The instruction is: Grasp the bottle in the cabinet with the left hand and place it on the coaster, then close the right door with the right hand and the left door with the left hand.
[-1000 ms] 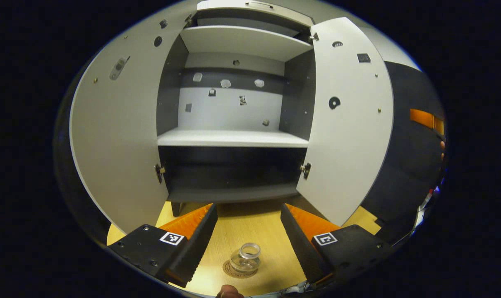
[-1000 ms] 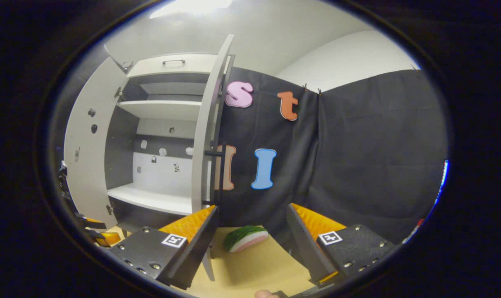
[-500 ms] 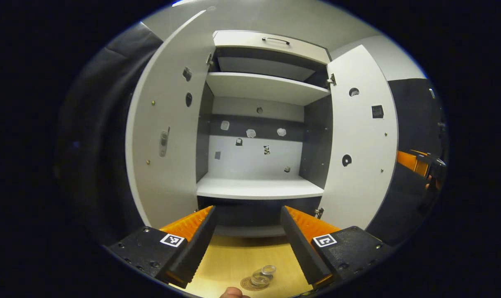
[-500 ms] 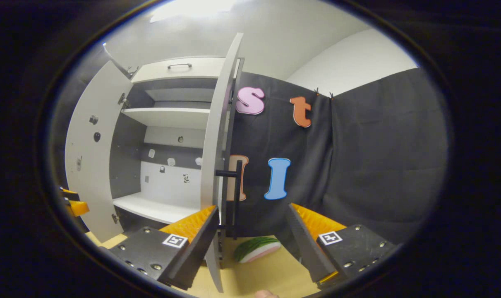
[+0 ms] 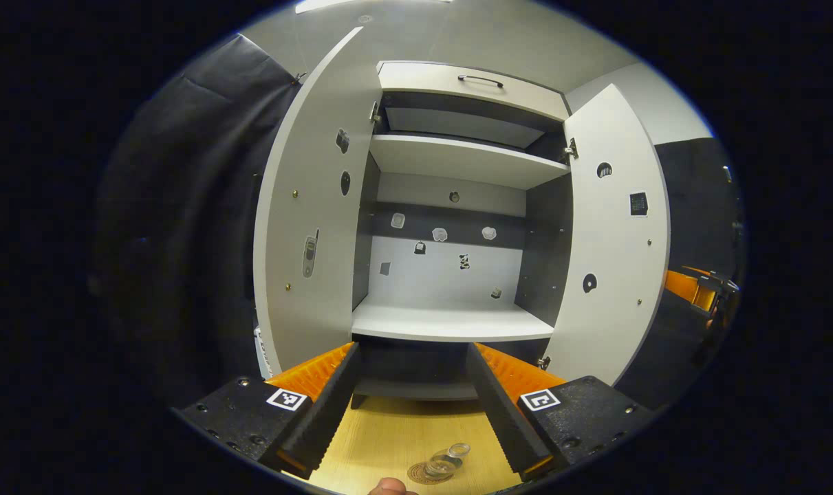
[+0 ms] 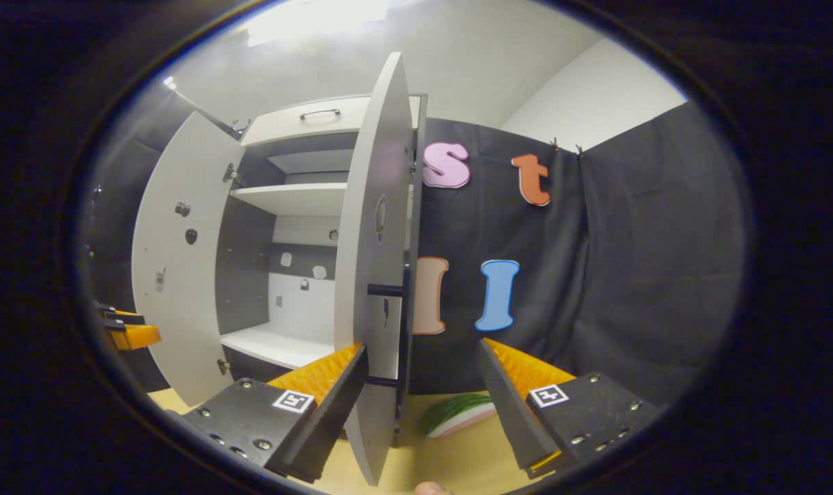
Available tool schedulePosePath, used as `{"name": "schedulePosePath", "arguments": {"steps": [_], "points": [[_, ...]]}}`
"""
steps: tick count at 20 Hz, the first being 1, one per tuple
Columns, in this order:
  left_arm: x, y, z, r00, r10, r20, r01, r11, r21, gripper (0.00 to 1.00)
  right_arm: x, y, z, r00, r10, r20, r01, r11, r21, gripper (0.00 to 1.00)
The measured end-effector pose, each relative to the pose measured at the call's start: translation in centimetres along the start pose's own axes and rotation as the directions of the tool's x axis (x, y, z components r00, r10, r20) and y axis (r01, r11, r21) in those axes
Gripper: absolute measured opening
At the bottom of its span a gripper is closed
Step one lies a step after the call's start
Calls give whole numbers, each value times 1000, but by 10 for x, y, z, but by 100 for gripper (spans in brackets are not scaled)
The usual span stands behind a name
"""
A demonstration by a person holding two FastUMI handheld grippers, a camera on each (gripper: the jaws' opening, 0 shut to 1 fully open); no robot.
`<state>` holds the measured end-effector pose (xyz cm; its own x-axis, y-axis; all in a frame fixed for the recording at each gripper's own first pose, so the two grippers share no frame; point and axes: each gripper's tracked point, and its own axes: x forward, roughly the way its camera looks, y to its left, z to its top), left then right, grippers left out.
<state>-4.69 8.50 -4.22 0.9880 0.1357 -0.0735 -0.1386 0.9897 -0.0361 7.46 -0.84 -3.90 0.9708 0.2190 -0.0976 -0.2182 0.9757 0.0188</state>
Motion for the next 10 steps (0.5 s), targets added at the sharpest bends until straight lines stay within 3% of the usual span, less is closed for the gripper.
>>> {"name": "schedulePosePath", "arguments": {"steps": [2, 3, 4, 10], "points": [[0, -2, 4, 1000, -4, 10, 4, 1000, -4, 97, 5, 22, 1, 998, 55, -3, -55, 998, 3, 98], [-1, 0, 5, 1000, -1, 14, 1, 1000, -2, 97, 9, 33, 1, 997, 82, -3, -82, 997, 3, 93], [-3, 3, 6, 1000, 8, 15, -8, 1000, 2, 97, 13, 44, 0, 994, 107, -3, -107, 994, 6, 98], [-24, 42, -5, 994, 108, -3, -107, 994, 22, 97, 37, 95, -6, 977, 214, -11, -214, 977, 23, 98]]}}
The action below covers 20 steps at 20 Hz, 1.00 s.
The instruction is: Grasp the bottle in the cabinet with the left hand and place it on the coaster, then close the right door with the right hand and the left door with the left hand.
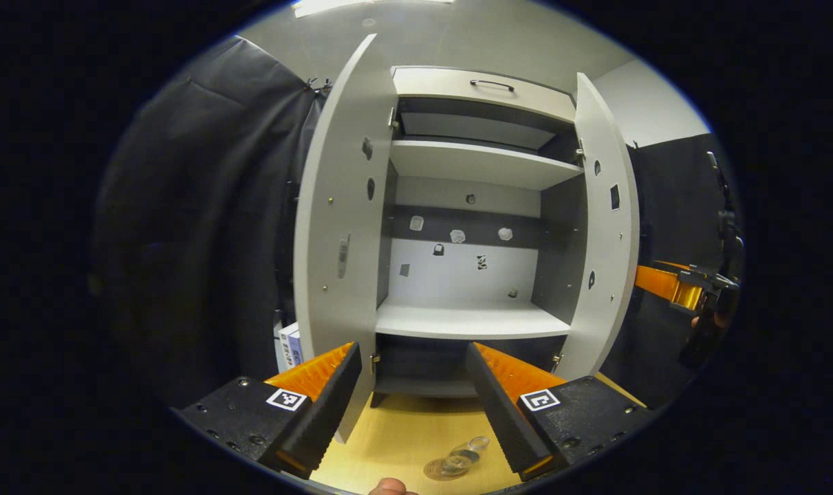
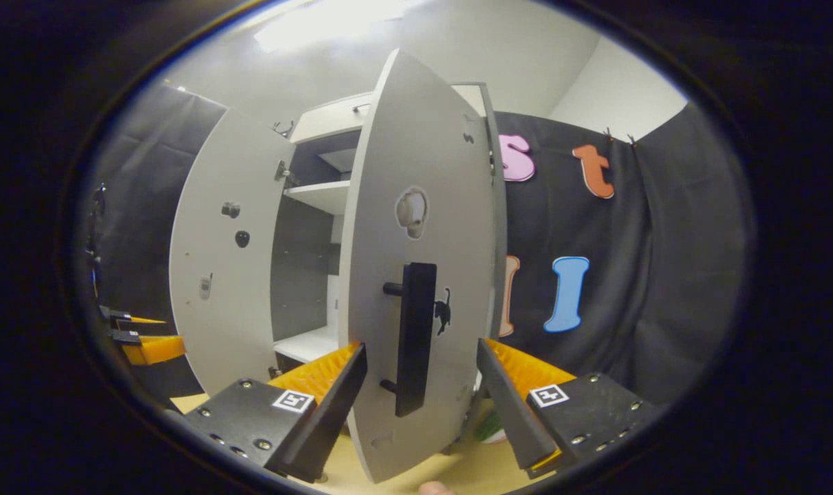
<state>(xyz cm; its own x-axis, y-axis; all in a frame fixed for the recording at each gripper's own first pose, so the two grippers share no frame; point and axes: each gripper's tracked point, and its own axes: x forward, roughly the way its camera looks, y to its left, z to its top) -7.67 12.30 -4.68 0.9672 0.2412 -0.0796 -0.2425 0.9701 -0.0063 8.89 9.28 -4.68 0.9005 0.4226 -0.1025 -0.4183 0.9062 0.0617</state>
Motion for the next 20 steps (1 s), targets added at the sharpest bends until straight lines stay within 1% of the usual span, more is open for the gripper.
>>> {"name": "schedulePosePath", "arguments": {"steps": [2, 3, 4, 6, 8, 9, 10, 11, 12, 13, 14, 15, 16, 17, 18, 20], "points": [[-8, 17, -2, 999, 43, -3, -43, 999, -8, 97, 10, 13, -4, 999, 36, -13, -36, 999, 18, 98], [-10, 22, -3, 998, 63, -4, -63, 998, -13, 97, 15, 17, -5, 998, 53, -19, -52, 998, 27, 100], [-11, 29, -4, 997, 83, -5, -83, 996, -19, 97, 21, 20, -7, 998, 62, -23, -61, 997, 36, 98], [-17, 42, -3, 994, 113, -2, -113, 993, -28, 97, 32, 25, -7, 997, 72, -22, -71, 996, 48, 98], [-22, 50, -3, 991, 136, 1, -136, 990, -32, 97, 42, 25, -9, 998, 58, -30, -57, 997, 45, 98], [-22, 53, -3, 989, 146, 1, -146, 989, -35, 97, 46, 29, -10, 997, 70, -33, -68, 996, 53, 98], [-21, 55, -3, 988, 152, 1, -152, 988, -38, 97, 48, 33, -12, 996, 81, -39, -78, 995, 66, 100], [-20, 54, -5, 988, 157, 0, -157, 987, -42, 97, 51, 35, -13, 995, 86, -41, -82, 994, 77, 98], [-20, 55, -6, 987, 159, -3, -159, 986, -47, 97, 56, 37, -13, 995, 91, -41, -87, 993, 85, 100], [-21, 54, -7, 987, 159, -6, -159, 986, -51, 97, 61, 39, -13, 994, 98, -42, -94, 991, 91, 100], [-21, 54, -8, 987, 160, -8, -160, 986, -54, 97, 67, 42, -15, 993, 107, -44, -102, 990, 96, 97], [-21, 54, -8, 987, 160, -9, -161, 986, -53, 97, 71, 43, -17, 993, 112, -48, -106, 989, 107, 97], [-20, 55, -8, 986, 164, -9, -164, 985, -50, 97, 75, 45, -19, 992, 115, -50, -108, 987, 118, 100], [-21, 57, -9, 985, 169, -10, -170, 984, -45, 97, 78, 47, -19, 992, 115, -53, -107, 987, 123, 97], [-22, 59, -10, 984, 176, -12, -176, 984, -41, 100, 81, 50, -20, 992, 112, -54, -105, 987, 120, 100], [-24, 63, -10, 982, 188, -16, -188, 981, -37, 98, 90, 52, -20, 993, 100, -54, -95, 991, 99, 100]]}}
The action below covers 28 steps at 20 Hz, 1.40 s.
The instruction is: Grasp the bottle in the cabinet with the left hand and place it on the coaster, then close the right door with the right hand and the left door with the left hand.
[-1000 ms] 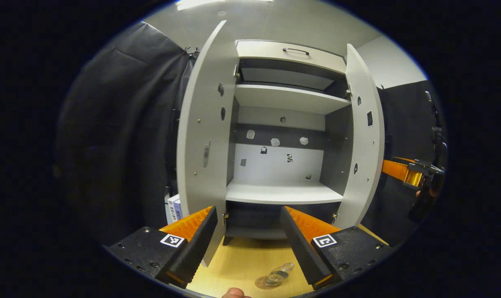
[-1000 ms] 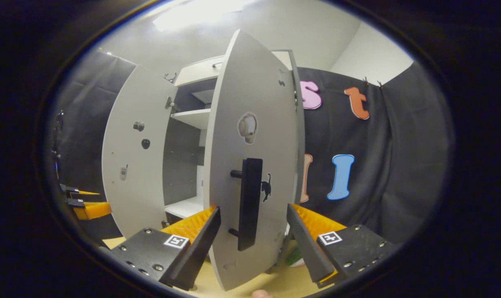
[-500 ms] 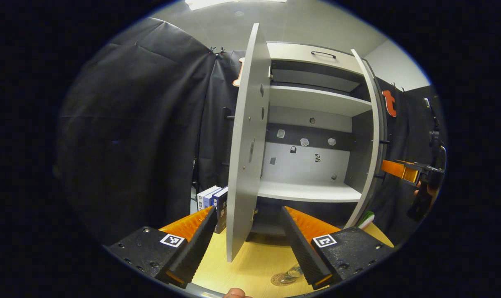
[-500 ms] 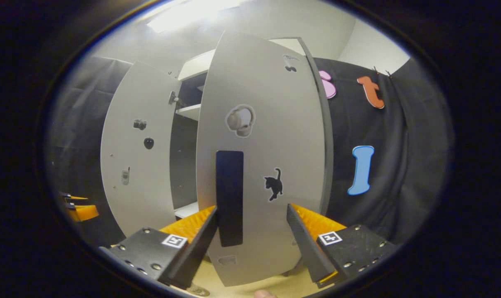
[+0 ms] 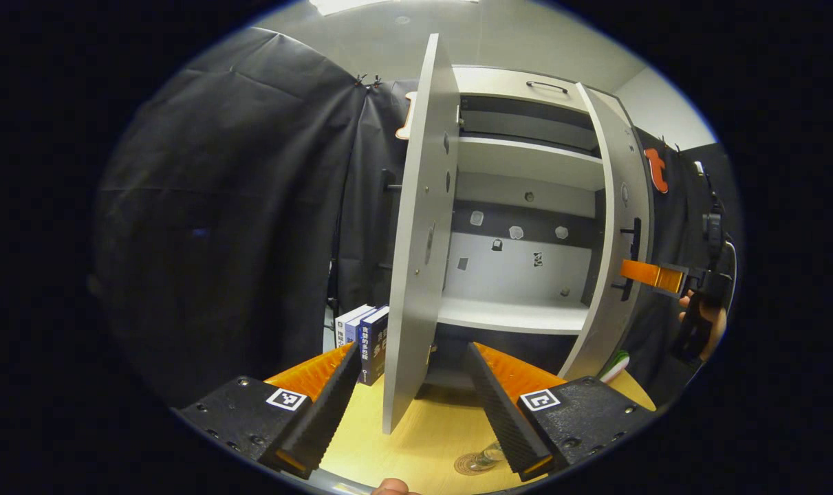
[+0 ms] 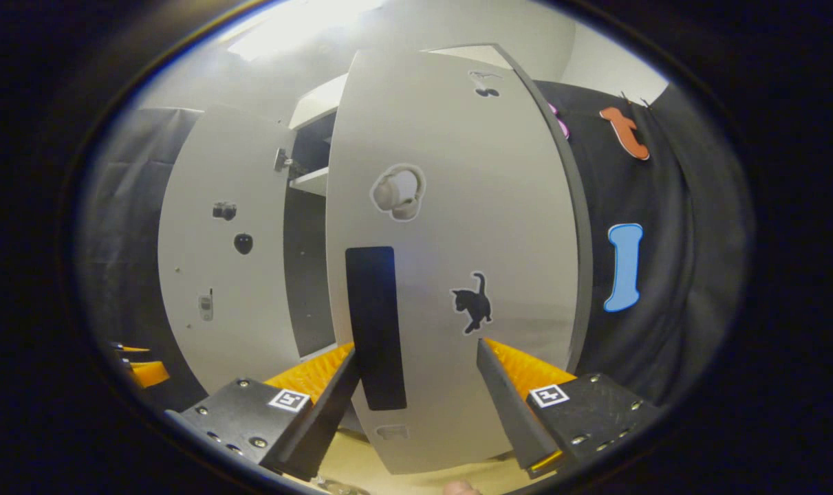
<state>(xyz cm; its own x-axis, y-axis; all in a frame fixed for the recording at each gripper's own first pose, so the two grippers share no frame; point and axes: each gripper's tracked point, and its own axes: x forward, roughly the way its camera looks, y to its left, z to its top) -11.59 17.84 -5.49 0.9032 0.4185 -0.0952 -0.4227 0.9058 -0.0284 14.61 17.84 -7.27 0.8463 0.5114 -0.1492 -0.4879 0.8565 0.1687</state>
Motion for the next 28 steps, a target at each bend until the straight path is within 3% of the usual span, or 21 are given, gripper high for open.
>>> {"name": "schedulePosePath", "arguments": {"steps": [4, 11, 14, 17, 21, 22, 28], "points": [[-3, 15, 2, 999, 37, 3, -37, 999, -5, 94, 17, 3, -2, 1000, -25, 2, 25, 1000, -19, 100], [-16, 55, -1, 993, 120, 0, -120, 993, -22, 100, 43, 6, -3, 998, -59, -3, 59, 998, 0, 100], [-20, 70, -1, 989, 146, 1, -146, 989, -34, 97, 50, 9, -5, 997, -72, -8, 72, 997, 9, 100], [-17, 73, -1, 987, 161, 7, -161, 986, -41, 94, 57, 8, -4, 994, -108, 0, 108, 994, 4, 100], [-11, 91, 0, 984, 175, 6, -175, 984, -34, 100, 65, 8, -4, 986, -164, 14, 164, 986, -3, 100], [-9, 94, 0, 984, 178, 6, -178, 984, -33, 94, 66, 8, -5, 984, -177, 14, 177, 984, -5, 100], [1, 105, -3, 984, 180, -4, -180, 983, -41, 94, 72, 7, -5, 971, -238, 27, 238, 971, -10, 100]]}}
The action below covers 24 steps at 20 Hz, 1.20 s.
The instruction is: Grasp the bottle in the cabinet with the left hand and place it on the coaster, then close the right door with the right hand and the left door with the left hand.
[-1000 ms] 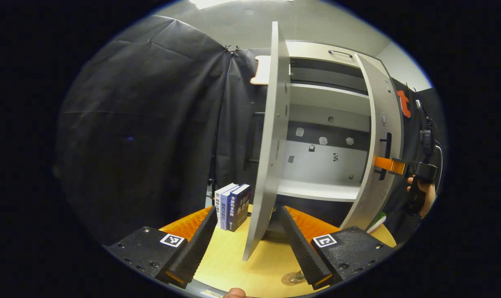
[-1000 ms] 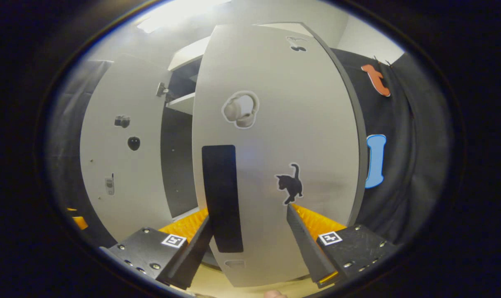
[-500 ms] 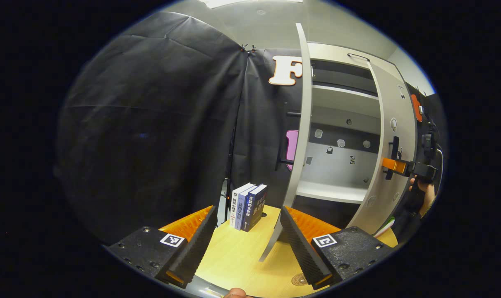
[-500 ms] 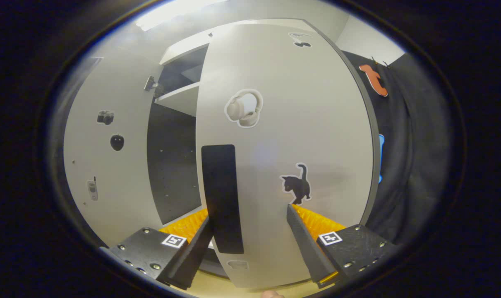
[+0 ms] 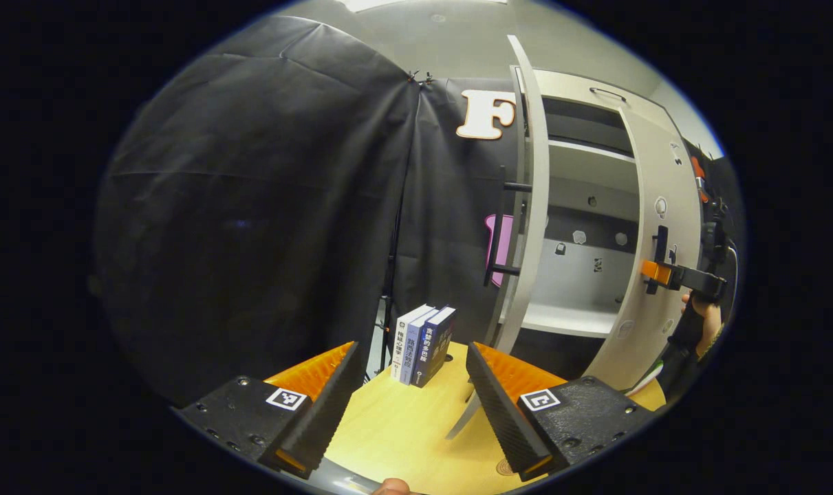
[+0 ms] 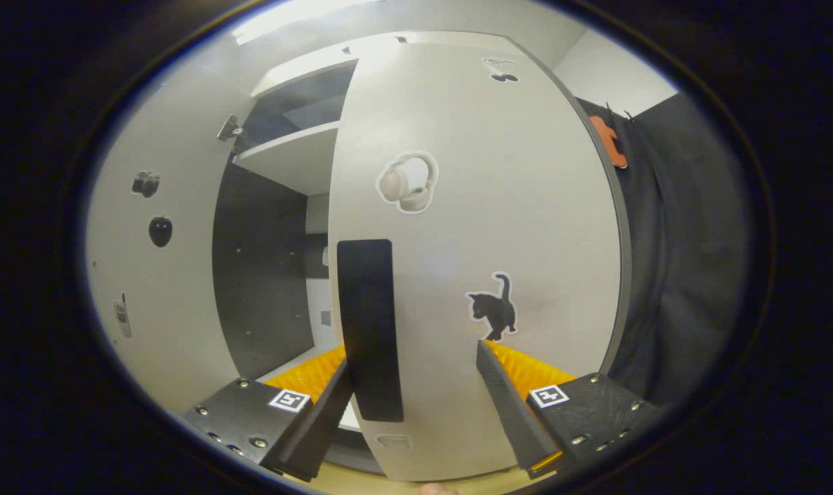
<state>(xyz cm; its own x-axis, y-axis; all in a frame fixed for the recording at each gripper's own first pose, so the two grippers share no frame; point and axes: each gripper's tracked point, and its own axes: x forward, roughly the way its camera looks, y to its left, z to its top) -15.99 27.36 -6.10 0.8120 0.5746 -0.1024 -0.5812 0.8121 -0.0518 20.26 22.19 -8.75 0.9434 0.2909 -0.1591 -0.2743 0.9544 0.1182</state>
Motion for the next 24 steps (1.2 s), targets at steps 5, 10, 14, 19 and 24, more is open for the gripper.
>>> {"name": "schedulePosePath", "arguments": {"steps": [5, 10, 14, 19, 24], "points": [[12, 4, 7, 1000, -21, 0, 21, 1000, -7, 94, 3, 0, -1, 999, -37, 6, 37, 999, -3, 100], [33, -5, 24, 996, -86, 12, 86, 996, -14, 94, 3, 0, -2, 998, -59, -4, 59, 998, -4, 100], [48, -17, 38, 988, -149, 36, 149, 989, -11, 96, 4, 0, -2, 998, -66, -3, 66, 998, -7, 100], [59, -34, 52, 970, -232, 69, 233, 973, -2, 97, 2, 2, -3, 999, -45, -19, 45, 999, -17, 100], [66, -52, 58, 955, -287, 79, 286, 958, 19, 97, -23, 2, -1, 999, 3, -33, -2, 999, 32, 100]]}}
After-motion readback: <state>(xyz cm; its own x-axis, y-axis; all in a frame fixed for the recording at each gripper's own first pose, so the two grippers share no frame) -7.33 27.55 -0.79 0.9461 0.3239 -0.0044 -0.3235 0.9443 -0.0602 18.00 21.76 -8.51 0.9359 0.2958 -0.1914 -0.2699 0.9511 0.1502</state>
